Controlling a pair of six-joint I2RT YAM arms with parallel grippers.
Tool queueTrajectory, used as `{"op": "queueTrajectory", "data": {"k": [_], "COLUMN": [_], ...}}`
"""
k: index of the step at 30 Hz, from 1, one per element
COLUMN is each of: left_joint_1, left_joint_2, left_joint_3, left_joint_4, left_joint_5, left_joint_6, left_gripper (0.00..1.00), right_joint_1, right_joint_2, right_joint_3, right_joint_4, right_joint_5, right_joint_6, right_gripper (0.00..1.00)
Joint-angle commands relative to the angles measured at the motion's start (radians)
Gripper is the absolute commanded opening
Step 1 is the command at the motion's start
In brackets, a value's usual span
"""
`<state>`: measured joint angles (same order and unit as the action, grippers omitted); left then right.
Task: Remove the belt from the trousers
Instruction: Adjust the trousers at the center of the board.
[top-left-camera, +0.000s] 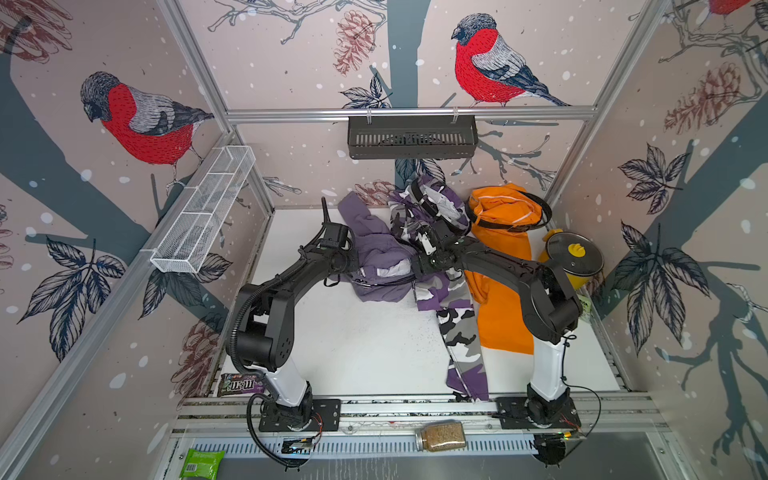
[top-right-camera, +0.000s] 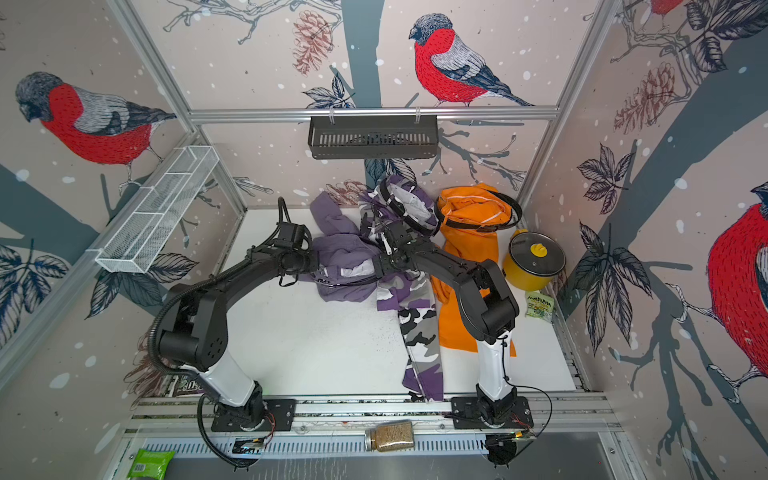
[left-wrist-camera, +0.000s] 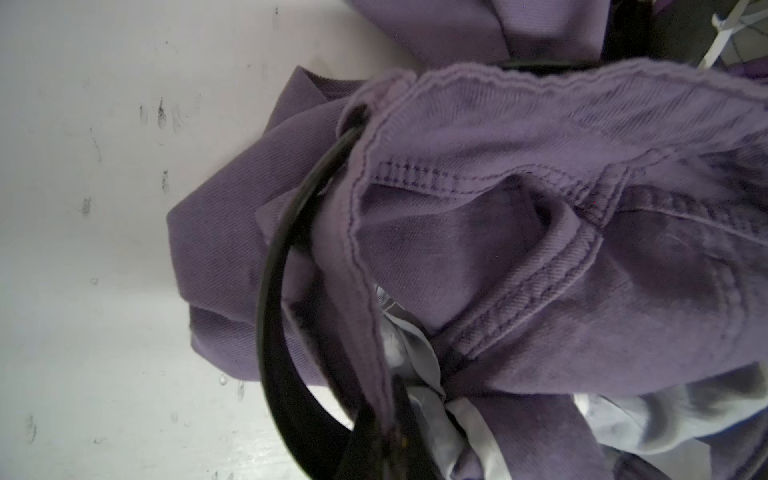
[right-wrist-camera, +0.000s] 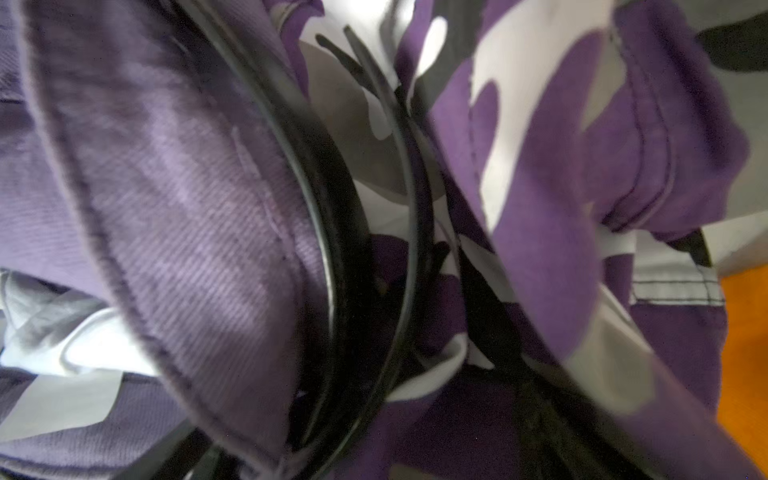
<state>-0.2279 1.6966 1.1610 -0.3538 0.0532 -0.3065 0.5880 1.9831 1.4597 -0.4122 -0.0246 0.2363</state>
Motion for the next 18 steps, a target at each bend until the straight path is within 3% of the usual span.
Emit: {"op": "queueTrajectory", "data": {"k": [1, 13, 18], "left_joint_1": [0.008, 0.017, 0.017], "left_joint_2": [-0.006, -0.109, -0.186], "left_joint_3": [0.021, 0.09, 0.128], "left_joint_4": [0.0, -0.101, -0.144], "left_joint_5": [0.021, 0.165, 0.198], "left_joint_6": [0.002, -0.013, -0.013], "left_gripper": [0.0, 0.0, 0.0], "right_joint_1": [-0.01, -0.017, 0.009], "right_joint_2": [0.006, -0.023, -0.148], "right_joint_3": [-0.007, -0.018, -0.059], "right_joint_4": [-0.027, -0.017, 0.05], "right_joint_5": [0.028, 0.026, 0.053], "right_joint_6": [-0.001, -0.01, -0.082], "right_gripper": [0.99, 0.99, 1.0]}}
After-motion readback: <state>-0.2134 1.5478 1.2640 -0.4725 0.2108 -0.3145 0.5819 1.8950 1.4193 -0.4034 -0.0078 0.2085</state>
